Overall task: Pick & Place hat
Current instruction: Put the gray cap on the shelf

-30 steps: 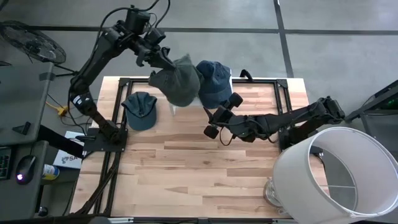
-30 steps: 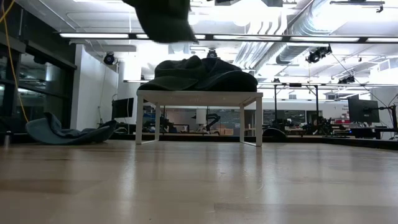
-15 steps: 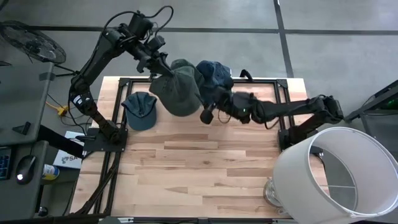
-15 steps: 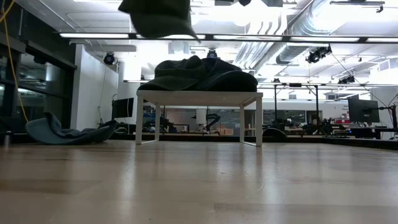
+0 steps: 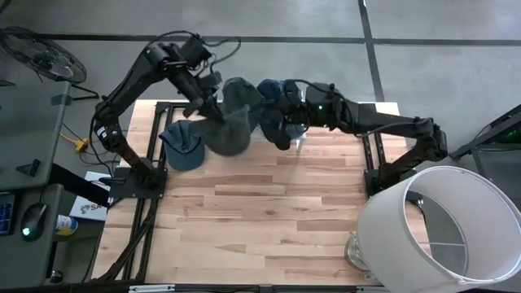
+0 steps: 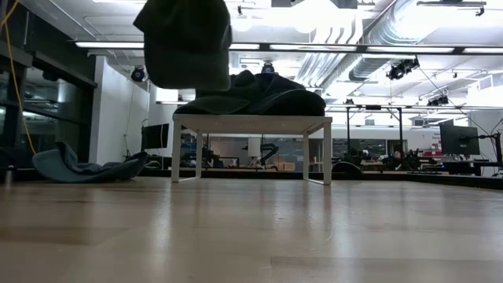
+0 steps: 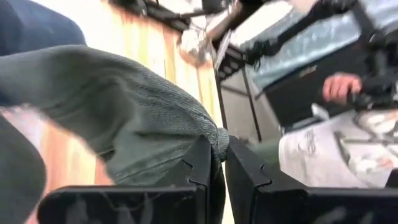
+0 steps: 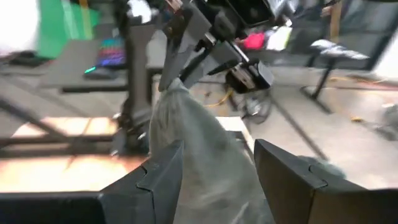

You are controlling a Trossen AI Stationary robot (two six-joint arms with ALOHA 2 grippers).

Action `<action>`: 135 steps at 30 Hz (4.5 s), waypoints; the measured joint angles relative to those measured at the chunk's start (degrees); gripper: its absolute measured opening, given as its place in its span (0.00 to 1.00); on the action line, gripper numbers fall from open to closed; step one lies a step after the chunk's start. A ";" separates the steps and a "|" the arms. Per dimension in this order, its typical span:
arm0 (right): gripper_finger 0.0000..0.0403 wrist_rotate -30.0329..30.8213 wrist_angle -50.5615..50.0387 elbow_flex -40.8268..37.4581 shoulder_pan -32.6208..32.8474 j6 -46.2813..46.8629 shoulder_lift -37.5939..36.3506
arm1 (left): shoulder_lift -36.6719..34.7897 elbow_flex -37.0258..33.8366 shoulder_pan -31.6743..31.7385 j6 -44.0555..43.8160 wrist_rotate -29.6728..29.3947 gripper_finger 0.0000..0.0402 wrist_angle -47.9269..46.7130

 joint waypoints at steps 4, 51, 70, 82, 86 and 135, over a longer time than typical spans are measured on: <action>0.47 -5.11 -4.23 2.34 -0.08 -0.50 -0.04 | 0.00 0.00 -4.31 -0.08 -3.80 0.05 -1.35; 0.04 -3.48 -10.74 2.20 10.11 2.99 4.35 | 0.00 0.02 -21.56 -15.93 -15.90 0.13 10.43; 0.00 4.24 -5.03 2.20 11.39 8.43 4.33 | -0.61 13.06 -21.54 -24.99 -38.25 0.19 12.20; 0.00 21.97 2.36 2.22 14.58 2.62 4.31 | -0.98 19.06 -29.31 -30.69 -58.97 0.19 8.86; 0.00 26.14 2.67 2.24 14.63 2.56 4.31 | -1.18 19.06 -33.18 -32.18 -66.20 0.19 8.47; 0.00 22.66 0.49 2.24 15.14 -12.40 -1.75 | 5.18 18.95 -46.67 -42.67 -93.07 0.68 14.27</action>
